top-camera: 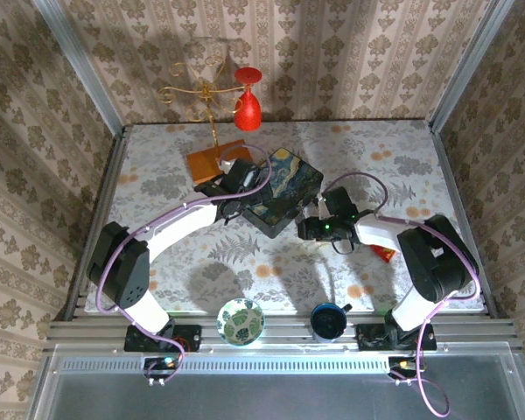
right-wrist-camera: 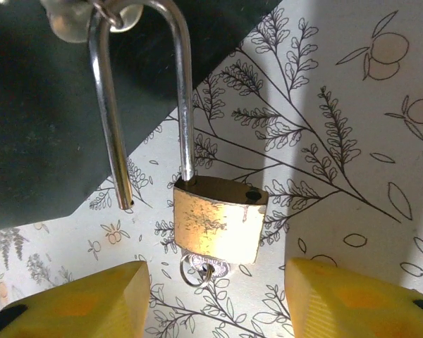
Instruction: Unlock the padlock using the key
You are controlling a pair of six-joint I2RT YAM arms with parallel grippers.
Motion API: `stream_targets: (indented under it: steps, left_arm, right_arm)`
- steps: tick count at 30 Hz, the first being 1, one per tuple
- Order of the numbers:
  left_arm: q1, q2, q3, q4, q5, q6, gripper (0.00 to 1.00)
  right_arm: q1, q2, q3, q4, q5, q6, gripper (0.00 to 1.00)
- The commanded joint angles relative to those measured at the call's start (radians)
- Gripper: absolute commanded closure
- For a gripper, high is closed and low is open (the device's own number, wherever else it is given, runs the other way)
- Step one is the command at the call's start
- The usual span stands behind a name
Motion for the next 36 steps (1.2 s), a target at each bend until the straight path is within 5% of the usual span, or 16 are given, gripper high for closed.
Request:
stream_targets:
  steps: [1,21,36]
  left_arm:
    - [-0.002,-0.003,0.019,-0.018,-0.033,0.018,0.00]
    - [-0.052,0.236,0.270,-0.157,-0.313,0.287,0.00]
    - [-0.079,0.281,0.277,-0.226,-0.360,0.302,0.00]
  right_arm:
    - [0.018,0.005,-0.012,0.024,0.082,0.037,0.47]
    - [0.139,0.057,0.008,0.044,0.315,0.016,0.49]
    - [0.173,0.059,-0.004,0.101,0.333,0.055,0.83]
